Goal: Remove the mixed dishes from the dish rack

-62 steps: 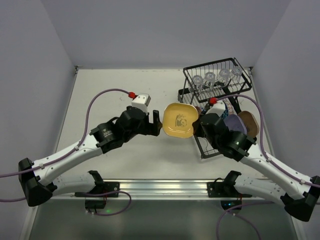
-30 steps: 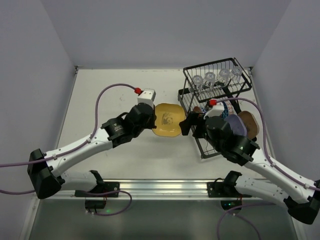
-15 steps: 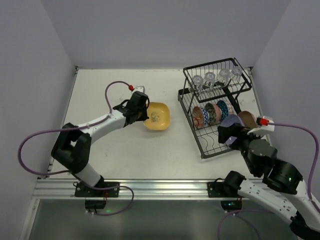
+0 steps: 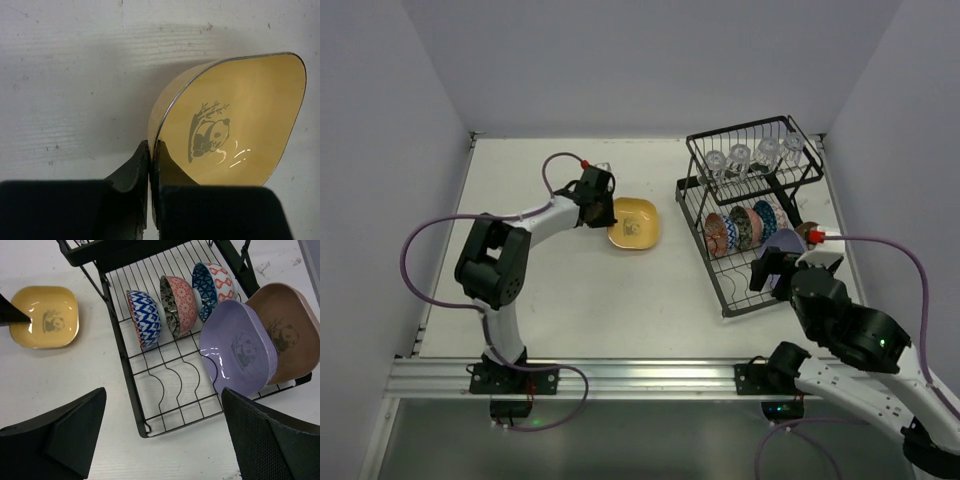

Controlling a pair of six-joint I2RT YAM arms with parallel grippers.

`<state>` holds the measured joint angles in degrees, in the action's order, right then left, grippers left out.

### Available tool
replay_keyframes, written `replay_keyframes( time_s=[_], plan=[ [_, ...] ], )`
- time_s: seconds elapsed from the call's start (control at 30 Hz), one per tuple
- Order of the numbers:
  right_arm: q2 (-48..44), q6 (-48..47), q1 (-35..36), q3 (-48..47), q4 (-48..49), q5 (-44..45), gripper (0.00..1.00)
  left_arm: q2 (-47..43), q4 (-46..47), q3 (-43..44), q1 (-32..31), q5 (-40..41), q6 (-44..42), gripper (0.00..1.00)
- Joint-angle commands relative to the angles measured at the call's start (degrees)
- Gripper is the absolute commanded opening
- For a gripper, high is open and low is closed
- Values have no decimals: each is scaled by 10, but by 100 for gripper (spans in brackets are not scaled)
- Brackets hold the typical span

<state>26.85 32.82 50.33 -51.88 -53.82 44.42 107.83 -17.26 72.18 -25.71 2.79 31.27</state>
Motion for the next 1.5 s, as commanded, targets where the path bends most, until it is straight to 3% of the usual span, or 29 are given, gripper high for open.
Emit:
replay_keyframes(
  time_s=[0.0,0.2,0.43,0.57,0.7,0.87,0.97,1.07,1.1,1.13,1.27,1.47],
  plan=[
    [48,-29,-9,-30,-6,7,99,26,-34,42,9,-15,-45,3],
    [144,-88,-91,-44,6,-55,99,26,-52,35,10,5,-48,23],
    [174,-136,-127,-45,34,-73,99,-38,-62,0,15,37,-42,62],
    [204,-162,-129,-51,14,33,99,-157,-62,-62,11,39,-17,81],
    [195,-300,-130,-2,56,92,99,-307,-72,-126,-6,61,-3,100],
    [171,-408,-145,55,107,89,99,-514,-117,-167,-21,60,-14,100],
    [188,-439,-167,69,137,85,96,-583,-157,-176,-21,49,-50,100],
    [227,-461,-187,67,144,65,84,-618,-191,-173,-21,50,-92,100],
    [236,-463,-189,66,145,66,59,-626,-193,-174,-21,52,-102,100],
    [244,-465,-192,65,148,77,53,-640,-192,-185,-22,57,-110,100],
    [256,-500,-222,79,183,29,55,-666,-149,-238,-34,59,-108,100],
    [260,-555,-254,103,236,39,52,-667,-157,-245,-62,85,-97,100]
  ],
)
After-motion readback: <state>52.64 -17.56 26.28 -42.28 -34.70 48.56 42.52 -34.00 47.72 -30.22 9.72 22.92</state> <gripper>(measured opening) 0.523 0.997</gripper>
